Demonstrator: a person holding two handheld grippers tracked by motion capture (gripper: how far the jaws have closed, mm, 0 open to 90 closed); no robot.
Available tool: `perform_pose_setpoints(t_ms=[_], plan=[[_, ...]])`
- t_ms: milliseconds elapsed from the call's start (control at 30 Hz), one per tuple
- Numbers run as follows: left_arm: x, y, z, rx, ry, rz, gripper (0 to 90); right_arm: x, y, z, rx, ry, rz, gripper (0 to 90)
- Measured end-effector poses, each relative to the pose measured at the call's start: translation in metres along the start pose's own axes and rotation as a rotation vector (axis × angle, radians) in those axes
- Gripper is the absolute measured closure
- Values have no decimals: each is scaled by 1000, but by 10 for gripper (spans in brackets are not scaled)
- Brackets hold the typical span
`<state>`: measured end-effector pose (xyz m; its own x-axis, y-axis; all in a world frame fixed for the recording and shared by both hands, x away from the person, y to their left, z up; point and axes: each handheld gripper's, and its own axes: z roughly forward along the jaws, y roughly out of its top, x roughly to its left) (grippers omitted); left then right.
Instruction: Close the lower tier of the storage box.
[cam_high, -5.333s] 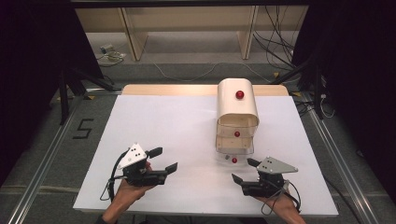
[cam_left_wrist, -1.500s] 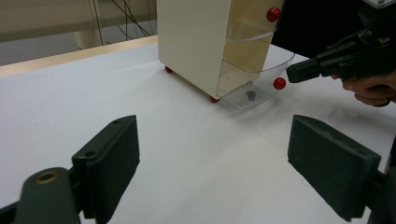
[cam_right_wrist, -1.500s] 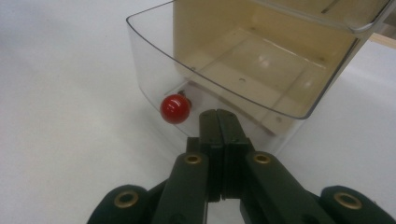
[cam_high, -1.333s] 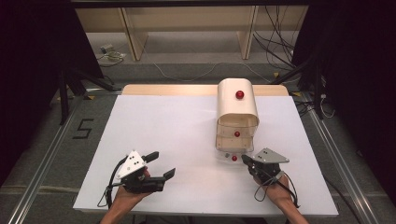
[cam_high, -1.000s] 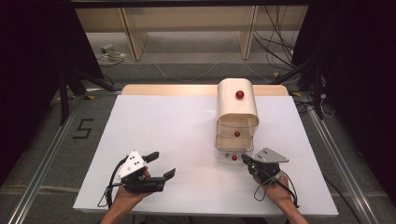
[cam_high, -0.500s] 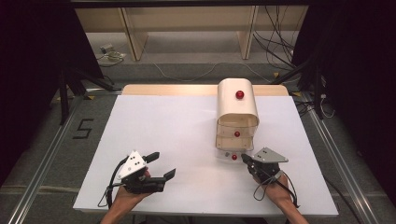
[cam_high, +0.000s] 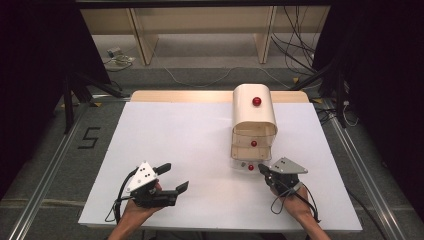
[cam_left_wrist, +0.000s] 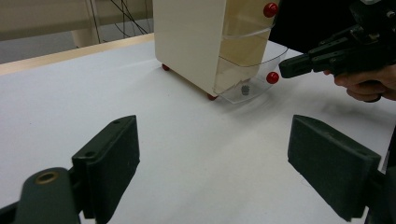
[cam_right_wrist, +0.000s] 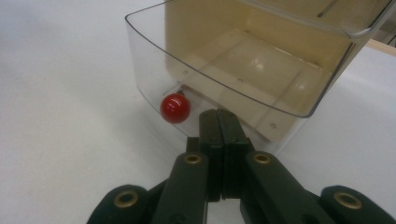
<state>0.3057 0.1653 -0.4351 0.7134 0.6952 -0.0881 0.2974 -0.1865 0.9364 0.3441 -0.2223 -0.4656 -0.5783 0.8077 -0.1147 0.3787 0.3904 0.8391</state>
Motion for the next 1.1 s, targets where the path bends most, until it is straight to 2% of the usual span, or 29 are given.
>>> perform_pose_setpoints(t_ms=[633,1100], plan=[[-1,-1,1,1,-2,-3,165,-1,1,3,-2,-9,-2,900],[-1,0,1,1,-2,-2,165,-3,1,7,-11,-13,16,900]])
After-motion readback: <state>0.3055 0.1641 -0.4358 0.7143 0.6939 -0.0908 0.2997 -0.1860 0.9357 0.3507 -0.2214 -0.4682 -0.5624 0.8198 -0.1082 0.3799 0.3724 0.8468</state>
